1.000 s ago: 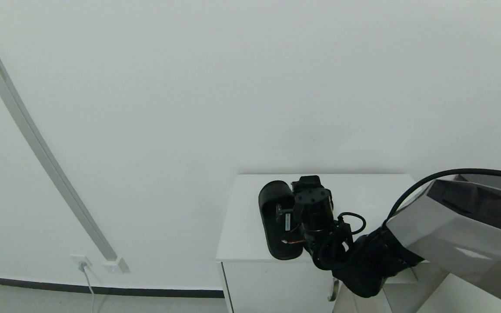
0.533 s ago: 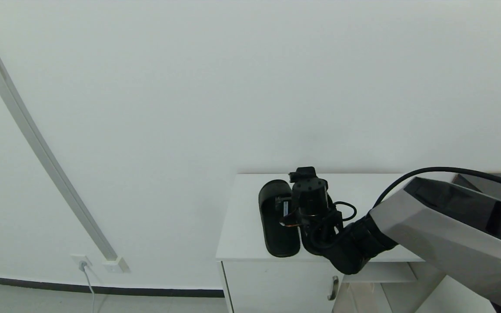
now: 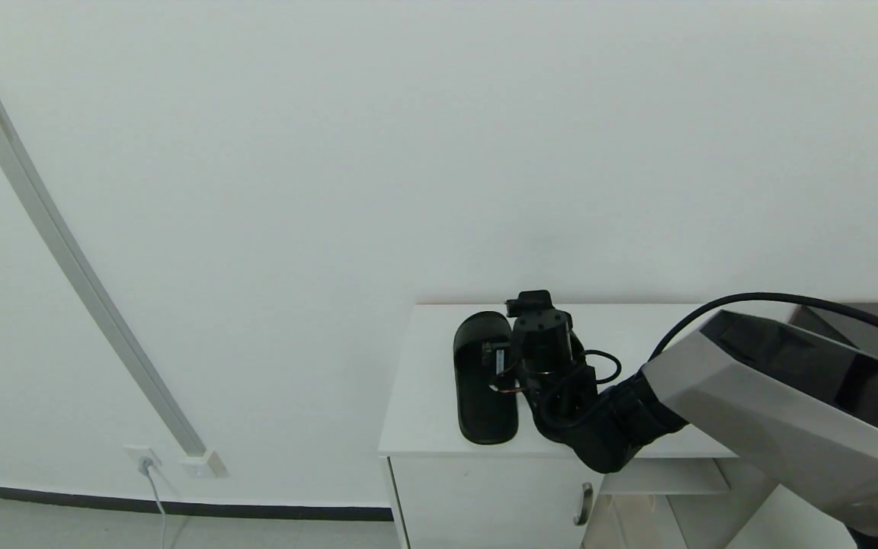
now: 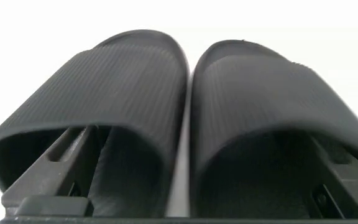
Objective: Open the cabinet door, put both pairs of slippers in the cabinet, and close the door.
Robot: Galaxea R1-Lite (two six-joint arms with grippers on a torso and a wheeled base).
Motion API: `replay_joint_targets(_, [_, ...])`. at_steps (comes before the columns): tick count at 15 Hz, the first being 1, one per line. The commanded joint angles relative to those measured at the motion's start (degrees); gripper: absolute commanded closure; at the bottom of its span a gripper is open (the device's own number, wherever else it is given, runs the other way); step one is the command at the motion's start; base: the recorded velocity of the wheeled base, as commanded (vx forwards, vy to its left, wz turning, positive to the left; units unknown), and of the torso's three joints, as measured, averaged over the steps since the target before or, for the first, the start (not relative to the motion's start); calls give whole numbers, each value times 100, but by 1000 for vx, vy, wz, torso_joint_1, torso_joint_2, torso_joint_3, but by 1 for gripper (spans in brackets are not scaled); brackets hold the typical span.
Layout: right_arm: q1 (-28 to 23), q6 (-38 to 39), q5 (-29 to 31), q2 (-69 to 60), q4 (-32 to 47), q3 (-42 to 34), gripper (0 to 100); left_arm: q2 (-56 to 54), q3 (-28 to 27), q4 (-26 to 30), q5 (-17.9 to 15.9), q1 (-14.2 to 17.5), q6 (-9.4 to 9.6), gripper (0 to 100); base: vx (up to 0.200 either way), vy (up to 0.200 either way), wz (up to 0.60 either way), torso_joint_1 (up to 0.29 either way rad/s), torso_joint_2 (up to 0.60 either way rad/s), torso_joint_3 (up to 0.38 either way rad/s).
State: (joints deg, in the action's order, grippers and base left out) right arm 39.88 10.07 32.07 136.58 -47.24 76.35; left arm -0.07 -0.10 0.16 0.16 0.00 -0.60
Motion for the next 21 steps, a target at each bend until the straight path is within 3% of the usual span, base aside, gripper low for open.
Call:
replay_joint_targets(1, [29, -5, 1, 53, -5, 12, 0, 7, 1, 2, 2, 0, -2, 100, 0, 0, 0, 0, 0, 0])
replay_joint_targets(10, [38, -5, 1, 176, 136, 214, 0, 7, 1, 2, 2, 0, -11, 100, 0, 0, 0, 0, 0, 0])
replay_joint_targets(11, [38, -5, 1, 176, 136, 214, 100, 7, 1, 2, 2, 0, -11, 100, 0, 0, 0, 0, 0, 0])
replay_joint_targets(21, [55, -5, 1, -106, 101, 82, 100, 7, 1, 2, 2, 0, -11, 100, 0, 0, 0, 0, 0, 0])
